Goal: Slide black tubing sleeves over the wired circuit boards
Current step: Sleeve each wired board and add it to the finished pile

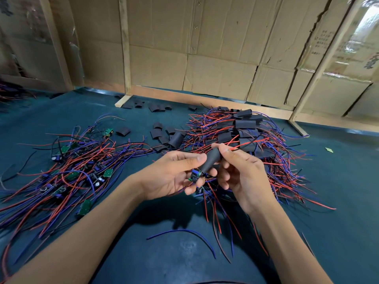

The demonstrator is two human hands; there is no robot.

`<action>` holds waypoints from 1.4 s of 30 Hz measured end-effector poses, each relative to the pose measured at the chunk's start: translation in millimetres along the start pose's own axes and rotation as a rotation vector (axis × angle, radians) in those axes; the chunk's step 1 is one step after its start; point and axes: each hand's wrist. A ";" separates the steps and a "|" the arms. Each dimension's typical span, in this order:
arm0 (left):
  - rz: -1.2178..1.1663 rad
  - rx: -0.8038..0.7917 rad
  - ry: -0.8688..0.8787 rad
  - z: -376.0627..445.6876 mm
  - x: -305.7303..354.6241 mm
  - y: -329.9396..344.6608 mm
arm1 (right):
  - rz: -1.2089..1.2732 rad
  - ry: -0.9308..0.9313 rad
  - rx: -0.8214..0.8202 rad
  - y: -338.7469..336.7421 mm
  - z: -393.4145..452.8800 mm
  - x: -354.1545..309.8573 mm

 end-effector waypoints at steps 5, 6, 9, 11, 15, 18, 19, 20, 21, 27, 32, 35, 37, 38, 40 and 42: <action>0.015 -0.008 -0.061 -0.8 0.8 -0.7 | -0.018 -0.038 0.063 1.5 -0.3 -2.0; 0.013 -0.005 -0.060 -1.1 0.9 -1.2 | -0.019 -0.040 0.084 1.0 -0.1 -2.4; 0.013 0.013 -0.054 -1.0 1.2 -1.7 | -0.021 -0.049 0.106 -0.9 0.8 -2.4; 0.006 0.022 -0.065 -1.3 2.0 -1.3 | -0.020 -0.048 0.112 -0.7 0.9 -2.8; 0.011 0.008 -0.130 -2.2 3.8 -0.6 | -0.002 -0.061 0.127 -0.8 1.2 -3.0; -0.038 0.003 -0.190 -2.2 4.4 -1.4 | -0.001 -0.048 0.138 -0.3 1.7 -1.8; -0.045 -0.002 -0.199 -2.3 4.6 -1.9 | 0.002 -0.042 0.141 0.4 1.8 -1.6; -0.041 -0.010 -0.203 -2.8 4.9 -2.7 | 0.010 -0.038 0.143 1.2 2.3 -1.4; -0.030 -0.016 -0.206 -3.4 5.2 -3.5 | 0.023 -0.038 0.145 1.3 2.6 -1.5; 0.075 0.011 -0.235 -4.7 5.4 -4.8 | 0.097 -0.088 0.160 -7.6 3.0 -5.8; 0.197 0.181 -0.137 1.4 7.4 -8.0 | 0.117 -0.096 0.152 -2.9 3.8 -3.4; 0.330 0.372 0.002 13.2 23.9 -9.5 | 0.064 -0.066 0.157 3.3 4.8 3.8; 0.506 0.437 0.068 26.9 44.0 -6.8 | -0.019 -0.040 0.153 7.2 5.0 11.6; 0.642 0.440 0.093 35.8 55.9 -4.2 | -0.074 -0.029 0.141 9.0 5.0 16.7; 0.939 0.424 0.131 60.5 78.0 1.7 | -0.198 -0.023 0.106 11.6 5.1 28.2; 1.158 0.430 0.122 90.7 95.1 5.4 | -0.379 -0.042 0.083 11.3 4.0 39.4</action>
Point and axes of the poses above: each hand's wrist, its own z-axis towards the middle knuckle, its own y-axis out of the palm, x = y × z, and after that the axes turned 14 degrees about -x, right-handed
